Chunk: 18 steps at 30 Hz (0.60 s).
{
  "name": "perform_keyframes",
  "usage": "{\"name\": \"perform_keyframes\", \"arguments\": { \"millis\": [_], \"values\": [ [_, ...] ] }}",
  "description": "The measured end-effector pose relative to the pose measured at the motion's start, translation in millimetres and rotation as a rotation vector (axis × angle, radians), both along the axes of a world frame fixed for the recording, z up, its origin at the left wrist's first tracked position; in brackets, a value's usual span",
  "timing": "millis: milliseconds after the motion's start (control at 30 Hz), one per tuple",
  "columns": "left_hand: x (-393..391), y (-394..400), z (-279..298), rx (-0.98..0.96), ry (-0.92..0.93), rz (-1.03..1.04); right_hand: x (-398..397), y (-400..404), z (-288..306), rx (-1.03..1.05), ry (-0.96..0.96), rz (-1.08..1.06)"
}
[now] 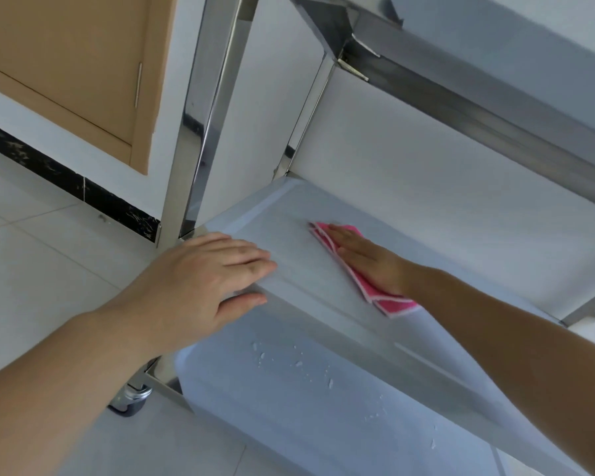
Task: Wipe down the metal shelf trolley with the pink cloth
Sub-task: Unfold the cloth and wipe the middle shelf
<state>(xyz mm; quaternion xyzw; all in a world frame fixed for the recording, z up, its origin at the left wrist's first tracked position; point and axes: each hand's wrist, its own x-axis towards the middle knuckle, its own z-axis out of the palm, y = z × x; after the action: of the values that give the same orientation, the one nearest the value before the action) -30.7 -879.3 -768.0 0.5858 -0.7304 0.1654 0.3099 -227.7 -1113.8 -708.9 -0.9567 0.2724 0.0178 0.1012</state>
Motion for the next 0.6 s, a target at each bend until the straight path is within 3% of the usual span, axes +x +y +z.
{"name": "perform_keyframes", "arguments": {
  "millis": [167,467,600],
  "values": [
    [21,6,-3,-0.029,0.046,-0.006,15,-61,-4,-0.108,0.065,-0.148],
    [28,12,-10,-0.1,0.003,-0.02,37,-105,-7,0.017,-0.11,-0.317],
    [34,20,-15,-0.08,0.029,-0.03,48,-112,-2,-0.015,-0.058,-0.414]
  ]
}}
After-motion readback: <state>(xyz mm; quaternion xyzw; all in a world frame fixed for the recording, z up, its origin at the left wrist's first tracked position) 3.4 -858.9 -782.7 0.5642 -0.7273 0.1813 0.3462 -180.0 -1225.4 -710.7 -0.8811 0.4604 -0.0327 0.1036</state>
